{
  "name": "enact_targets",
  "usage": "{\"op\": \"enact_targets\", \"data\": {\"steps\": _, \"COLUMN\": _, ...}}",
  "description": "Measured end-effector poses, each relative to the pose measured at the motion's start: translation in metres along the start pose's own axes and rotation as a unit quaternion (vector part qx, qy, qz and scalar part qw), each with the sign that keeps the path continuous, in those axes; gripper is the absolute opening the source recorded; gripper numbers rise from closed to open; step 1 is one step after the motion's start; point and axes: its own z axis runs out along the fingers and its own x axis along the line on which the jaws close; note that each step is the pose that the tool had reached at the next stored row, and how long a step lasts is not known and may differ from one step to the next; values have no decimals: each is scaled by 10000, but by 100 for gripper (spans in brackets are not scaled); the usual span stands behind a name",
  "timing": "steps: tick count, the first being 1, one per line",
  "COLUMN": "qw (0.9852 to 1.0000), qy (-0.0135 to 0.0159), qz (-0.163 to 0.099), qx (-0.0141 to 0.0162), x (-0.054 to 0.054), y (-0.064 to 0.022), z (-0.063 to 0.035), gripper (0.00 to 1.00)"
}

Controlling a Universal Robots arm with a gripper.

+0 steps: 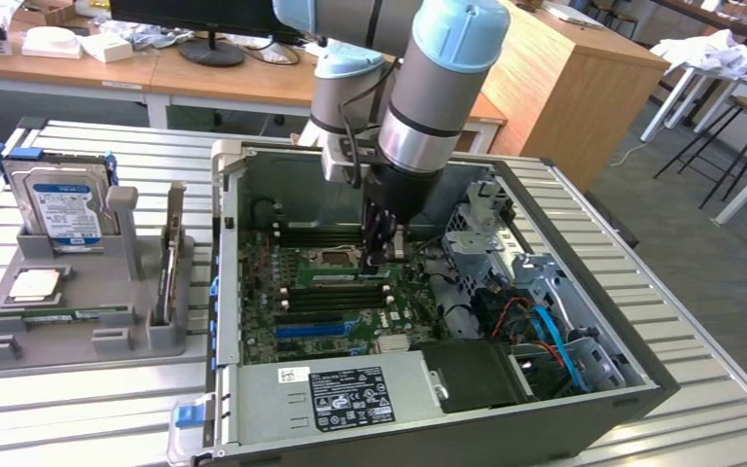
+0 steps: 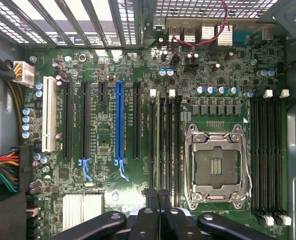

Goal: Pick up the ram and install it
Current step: 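Insert the ram into the slot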

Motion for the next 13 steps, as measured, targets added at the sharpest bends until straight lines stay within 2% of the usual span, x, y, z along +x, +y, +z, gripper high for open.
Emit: {"op": "enact_targets", "data": {"steps": 13, "qw": 10000, "qy": 1, "qz": 0, "qx": 0, "x": 3, "y": -4, "z": 95, "gripper": 11}}
